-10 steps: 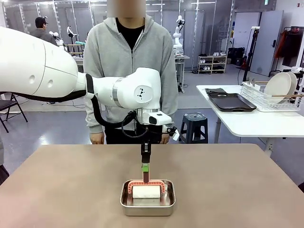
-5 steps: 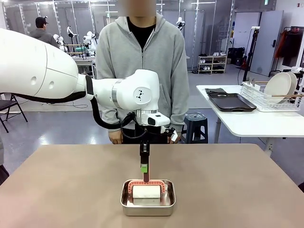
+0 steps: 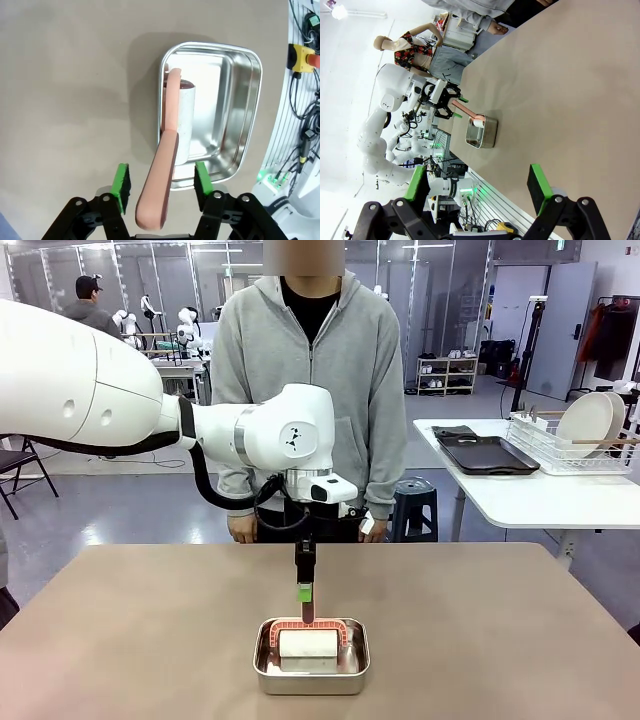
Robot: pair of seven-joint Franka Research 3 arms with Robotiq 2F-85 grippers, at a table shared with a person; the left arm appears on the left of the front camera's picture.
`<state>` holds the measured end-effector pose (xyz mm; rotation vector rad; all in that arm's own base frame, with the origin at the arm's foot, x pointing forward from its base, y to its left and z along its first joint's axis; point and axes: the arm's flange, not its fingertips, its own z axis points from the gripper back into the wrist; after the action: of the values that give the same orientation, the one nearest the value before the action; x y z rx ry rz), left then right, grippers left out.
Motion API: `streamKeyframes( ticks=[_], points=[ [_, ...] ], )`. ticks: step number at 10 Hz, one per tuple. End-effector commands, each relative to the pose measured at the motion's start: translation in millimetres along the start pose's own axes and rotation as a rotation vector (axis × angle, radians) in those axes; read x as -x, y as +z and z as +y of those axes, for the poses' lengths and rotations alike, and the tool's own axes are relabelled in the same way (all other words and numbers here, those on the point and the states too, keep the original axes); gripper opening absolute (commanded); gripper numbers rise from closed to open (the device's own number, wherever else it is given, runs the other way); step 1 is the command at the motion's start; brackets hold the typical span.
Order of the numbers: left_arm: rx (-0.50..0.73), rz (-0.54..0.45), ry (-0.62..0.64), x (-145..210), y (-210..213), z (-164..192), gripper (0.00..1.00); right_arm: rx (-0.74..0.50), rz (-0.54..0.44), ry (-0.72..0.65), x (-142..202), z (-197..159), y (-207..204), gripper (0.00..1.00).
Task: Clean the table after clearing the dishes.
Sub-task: Place the Lint Roller back on top of the Airtight Container.
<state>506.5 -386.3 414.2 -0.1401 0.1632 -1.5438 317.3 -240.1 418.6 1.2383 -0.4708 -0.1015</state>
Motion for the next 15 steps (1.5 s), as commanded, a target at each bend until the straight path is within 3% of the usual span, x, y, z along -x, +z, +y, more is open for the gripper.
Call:
streamKeyframes(
  ticks=[1,2,3,5,15],
  points=[
    [-0.024,-0.016,0.003,2.7,5.9,-9.8,0.82,0.005,-0.006,0.007,0.3,2.3,1.1,1.00],
    [-0.022,-0.020,0.005,4.1,7.6,-10.2,0.83,0.005,-0.006,0.007,0.3,2.3,1.1,1.00],
    [-0.026,-0.021,0.013,6.1,9.5,-10.3,0.94,0.005,-0.006,0.007,0.3,2.3,1.1,1.00],
    [-0.032,-0.023,0.011,6.1,13.0,-11.5,1.00,0.005,-0.006,0.007,0.3,2.3,1.1,1.00],
    [-0.020,-0.010,-0.002,0.5,12.9,-4.6,1.00,0.005,-0.006,0.007,0.3,2.3,1.1,1.00]
  ],
)
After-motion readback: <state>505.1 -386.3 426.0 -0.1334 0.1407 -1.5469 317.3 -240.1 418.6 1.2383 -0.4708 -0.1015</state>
